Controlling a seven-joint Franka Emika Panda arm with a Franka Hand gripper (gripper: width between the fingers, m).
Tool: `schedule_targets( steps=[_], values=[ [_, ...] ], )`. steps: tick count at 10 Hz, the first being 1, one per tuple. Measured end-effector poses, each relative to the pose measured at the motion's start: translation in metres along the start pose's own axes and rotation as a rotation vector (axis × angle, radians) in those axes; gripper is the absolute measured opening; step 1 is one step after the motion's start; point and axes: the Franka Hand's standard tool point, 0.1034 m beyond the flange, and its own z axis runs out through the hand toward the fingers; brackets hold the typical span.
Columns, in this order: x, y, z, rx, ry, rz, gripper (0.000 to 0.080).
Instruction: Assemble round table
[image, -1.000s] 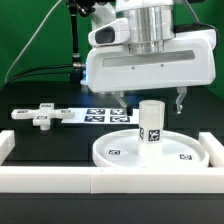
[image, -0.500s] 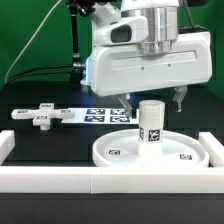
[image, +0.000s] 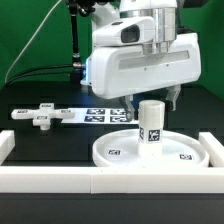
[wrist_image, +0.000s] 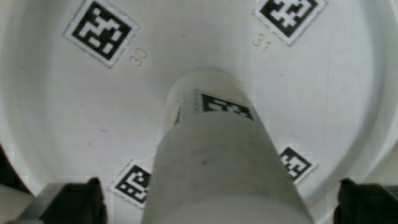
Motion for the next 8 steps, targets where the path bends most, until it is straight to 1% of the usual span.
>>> schedule_targets(
  steps=[2,3,5,7,8],
  values=[
    [0.0057,-0.0070,-0.0004,-0.024,-0.021,-0.221,0.0649],
    [0.0070,-0.0097,-0.0001,-0.028,-0.028,-0.284,0.0649],
    [0.0047,-0.0098,0.0021,-0.027,-0.037,-0.375,0.0649],
    [0.0053,-0.0088,0.0015,-0.033,-0.046,-0.527,0.0649],
    [0.0055,-0.0085,0.0013,-0.037,-0.050,-0.551,0.0649]
  ],
)
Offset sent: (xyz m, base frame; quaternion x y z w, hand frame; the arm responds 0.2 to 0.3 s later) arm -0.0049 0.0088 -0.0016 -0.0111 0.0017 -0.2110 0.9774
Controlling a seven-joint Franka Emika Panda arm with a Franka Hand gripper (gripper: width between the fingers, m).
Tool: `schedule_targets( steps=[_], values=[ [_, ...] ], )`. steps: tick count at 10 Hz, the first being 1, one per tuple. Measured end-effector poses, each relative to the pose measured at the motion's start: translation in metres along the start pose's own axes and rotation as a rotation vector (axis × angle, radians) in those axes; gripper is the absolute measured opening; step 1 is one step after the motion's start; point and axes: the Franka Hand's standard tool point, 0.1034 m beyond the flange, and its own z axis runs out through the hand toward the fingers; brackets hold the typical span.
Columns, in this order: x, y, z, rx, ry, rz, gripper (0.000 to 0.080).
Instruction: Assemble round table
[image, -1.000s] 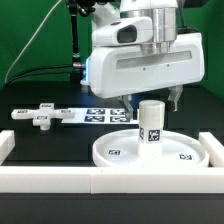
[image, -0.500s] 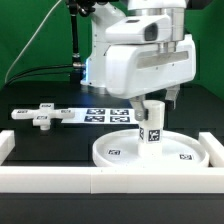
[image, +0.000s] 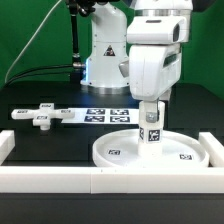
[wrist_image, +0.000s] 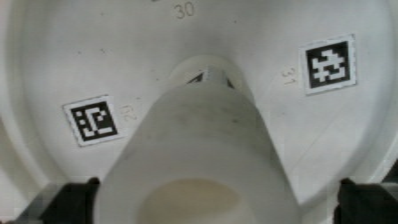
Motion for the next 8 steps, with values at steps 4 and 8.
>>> schedule_targets(
  steps=[4,8],
  values=[
    [-0.0020,0.0025,-0.0009,-0.016,-0.034,-0.334,0.0649],
    [-0.0086,0.0039,0.0003,-0.013,-0.048,-0.521,0.0649]
  ],
)
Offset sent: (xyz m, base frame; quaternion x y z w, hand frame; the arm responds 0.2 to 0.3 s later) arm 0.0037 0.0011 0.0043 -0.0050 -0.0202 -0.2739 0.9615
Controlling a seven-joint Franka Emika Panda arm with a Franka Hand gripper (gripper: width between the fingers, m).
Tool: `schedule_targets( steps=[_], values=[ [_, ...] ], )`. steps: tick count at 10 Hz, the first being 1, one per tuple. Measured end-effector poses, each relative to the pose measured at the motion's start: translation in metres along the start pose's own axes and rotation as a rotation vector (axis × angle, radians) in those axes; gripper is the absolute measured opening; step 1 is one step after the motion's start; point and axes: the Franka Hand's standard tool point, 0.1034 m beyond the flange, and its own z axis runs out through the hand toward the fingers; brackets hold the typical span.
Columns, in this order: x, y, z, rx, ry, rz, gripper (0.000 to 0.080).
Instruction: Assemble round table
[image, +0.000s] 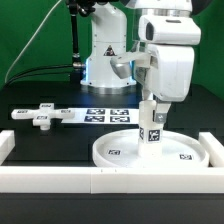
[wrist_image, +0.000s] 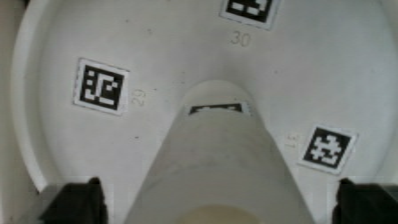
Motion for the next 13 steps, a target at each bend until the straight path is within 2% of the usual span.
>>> schedule_targets(
  steps=[2,7,10,13],
  values=[
    [-0.0006,0.0000,0.0001,0.000,0.000,0.023,0.0403],
    [-0.0006,-0.0001,0.0004,0.001,0.002,0.109,0.0406],
    [0.0004,-0.0003,0.0007,0.006,0.003,0.504,0.0406],
    [0.0006,-0.0003,0.0007,0.007,0.004,0.689,0.0407]
  ],
)
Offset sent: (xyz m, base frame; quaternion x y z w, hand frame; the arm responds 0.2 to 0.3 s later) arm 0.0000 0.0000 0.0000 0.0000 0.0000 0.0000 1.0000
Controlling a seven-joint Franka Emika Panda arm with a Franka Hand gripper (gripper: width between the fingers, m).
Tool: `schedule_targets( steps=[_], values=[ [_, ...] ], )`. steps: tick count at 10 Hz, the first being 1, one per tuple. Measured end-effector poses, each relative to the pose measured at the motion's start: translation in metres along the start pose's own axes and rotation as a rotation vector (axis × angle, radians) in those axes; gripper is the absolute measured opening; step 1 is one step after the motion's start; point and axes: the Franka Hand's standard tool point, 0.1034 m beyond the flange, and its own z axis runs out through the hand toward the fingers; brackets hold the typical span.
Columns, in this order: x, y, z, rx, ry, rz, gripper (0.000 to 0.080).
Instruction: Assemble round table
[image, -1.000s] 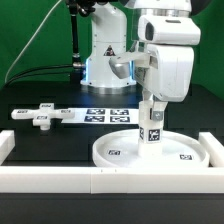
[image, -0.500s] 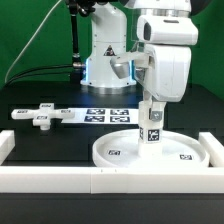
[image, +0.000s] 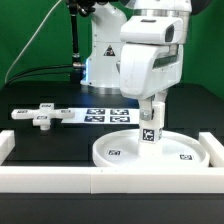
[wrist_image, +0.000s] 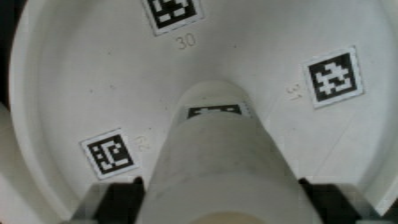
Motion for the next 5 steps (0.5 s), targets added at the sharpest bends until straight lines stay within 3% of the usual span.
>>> schedule_targets(
  steps=[5],
  values=[
    [-0.0007,-0.0002,0.0001,0.009,0.006,0.459,0.0407]
  ],
)
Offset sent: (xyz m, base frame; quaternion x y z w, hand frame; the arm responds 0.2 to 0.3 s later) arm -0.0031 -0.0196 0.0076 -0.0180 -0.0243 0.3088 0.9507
